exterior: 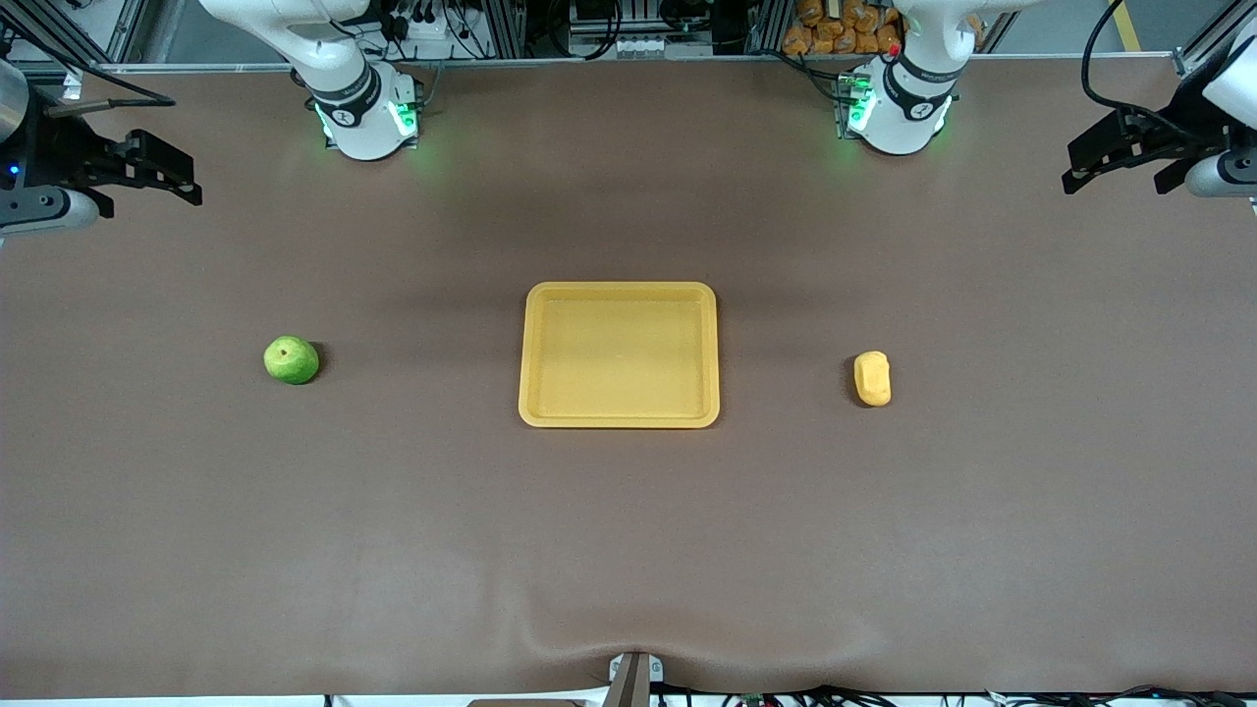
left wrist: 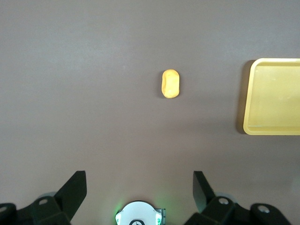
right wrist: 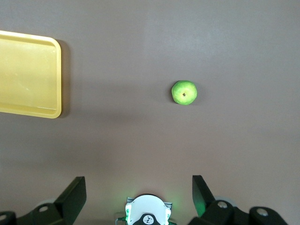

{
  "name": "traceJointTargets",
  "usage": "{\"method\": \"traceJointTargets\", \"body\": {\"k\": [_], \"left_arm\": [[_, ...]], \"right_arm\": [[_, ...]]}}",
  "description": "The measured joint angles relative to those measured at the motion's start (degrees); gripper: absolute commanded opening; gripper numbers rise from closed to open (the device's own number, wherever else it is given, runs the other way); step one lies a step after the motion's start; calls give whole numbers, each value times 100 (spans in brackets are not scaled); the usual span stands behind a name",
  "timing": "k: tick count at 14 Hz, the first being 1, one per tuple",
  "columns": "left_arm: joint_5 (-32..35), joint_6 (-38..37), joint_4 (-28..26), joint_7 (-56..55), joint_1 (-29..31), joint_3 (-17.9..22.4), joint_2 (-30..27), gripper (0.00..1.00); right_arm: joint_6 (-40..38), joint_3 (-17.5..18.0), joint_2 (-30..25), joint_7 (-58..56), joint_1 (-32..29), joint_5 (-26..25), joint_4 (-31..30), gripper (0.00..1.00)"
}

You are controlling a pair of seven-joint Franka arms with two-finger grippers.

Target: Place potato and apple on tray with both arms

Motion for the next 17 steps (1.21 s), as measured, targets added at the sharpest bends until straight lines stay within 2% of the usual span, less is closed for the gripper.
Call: {"method": "traceJointTargets", "body": {"k": [9, 13, 17], "left_arm": [[137, -28, -2, 0, 3, 1, 113, 100], [137, 52, -9, 0, -7, -31, 441, 100], [137, 513, -115, 0, -22, -176, 811, 100]], "right_arm": [[-6, -4, 13, 34, 0, 0, -2, 100], [3, -29, 54, 44, -2, 0, 0, 100], [21, -64, 178, 48, -7, 0, 2, 100]]}}
